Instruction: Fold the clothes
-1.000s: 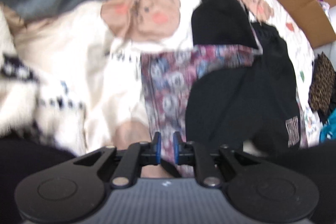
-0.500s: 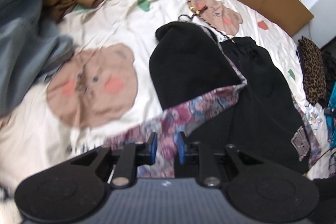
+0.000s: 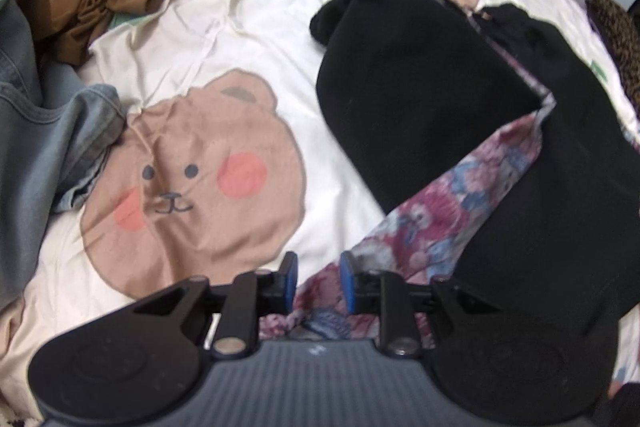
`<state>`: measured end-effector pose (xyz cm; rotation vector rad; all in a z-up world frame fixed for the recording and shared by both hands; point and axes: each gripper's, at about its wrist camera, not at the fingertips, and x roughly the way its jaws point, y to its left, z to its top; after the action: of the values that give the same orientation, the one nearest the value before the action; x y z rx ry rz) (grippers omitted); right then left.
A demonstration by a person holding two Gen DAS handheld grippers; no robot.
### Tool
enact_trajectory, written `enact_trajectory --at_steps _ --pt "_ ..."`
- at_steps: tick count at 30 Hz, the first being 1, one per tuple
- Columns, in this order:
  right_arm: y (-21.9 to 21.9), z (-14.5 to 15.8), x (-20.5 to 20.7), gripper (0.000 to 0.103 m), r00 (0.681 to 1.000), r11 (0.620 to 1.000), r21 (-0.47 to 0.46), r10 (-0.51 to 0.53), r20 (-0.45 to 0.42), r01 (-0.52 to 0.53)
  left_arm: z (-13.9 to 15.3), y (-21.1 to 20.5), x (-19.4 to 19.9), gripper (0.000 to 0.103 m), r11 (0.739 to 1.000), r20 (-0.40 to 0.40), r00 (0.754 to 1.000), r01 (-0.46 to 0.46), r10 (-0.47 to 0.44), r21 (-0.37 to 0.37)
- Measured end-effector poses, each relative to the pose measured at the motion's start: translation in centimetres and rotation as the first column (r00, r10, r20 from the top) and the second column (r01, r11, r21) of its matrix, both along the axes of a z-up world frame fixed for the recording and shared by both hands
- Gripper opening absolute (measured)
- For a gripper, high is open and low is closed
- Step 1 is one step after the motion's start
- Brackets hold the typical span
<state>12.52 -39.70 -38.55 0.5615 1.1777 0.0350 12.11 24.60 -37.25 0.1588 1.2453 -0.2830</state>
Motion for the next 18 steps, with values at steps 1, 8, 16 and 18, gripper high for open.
enact_trajectory --at_steps 1,8,16,18 --pt "0.2 -0.2 0.2 0.012 1.0 1.0 0.001 0.007 0.0 -0.007 -0.3 -0.1 -0.2 0.034 1.0 0.002 1.0 0.015 -0.015 0.023" --pt "1.4 -0.9 0.8 0.012 0.999 0.999 0.0 0.043 -0.005 -0.043 -2.4 0.3 -0.9 0.04 0.993 -0.057 0.997 0.052 -0.046 0.102" --pt "2.3 -1.6 1.0 0.012 0.998 0.998 0.006 0.066 -0.016 -0.066 -2.9 1.5 -2.1 0.009 0.995 -0.077 0.996 0.042 -0.035 0.086" --pt "2.5 -1.7 1.1 0.012 0.997 0.997 0.007 0.072 -0.015 -0.072 -2.5 2.0 -2.5 0.006 0.997 -0.075 0.997 0.02 -0.015 0.071"
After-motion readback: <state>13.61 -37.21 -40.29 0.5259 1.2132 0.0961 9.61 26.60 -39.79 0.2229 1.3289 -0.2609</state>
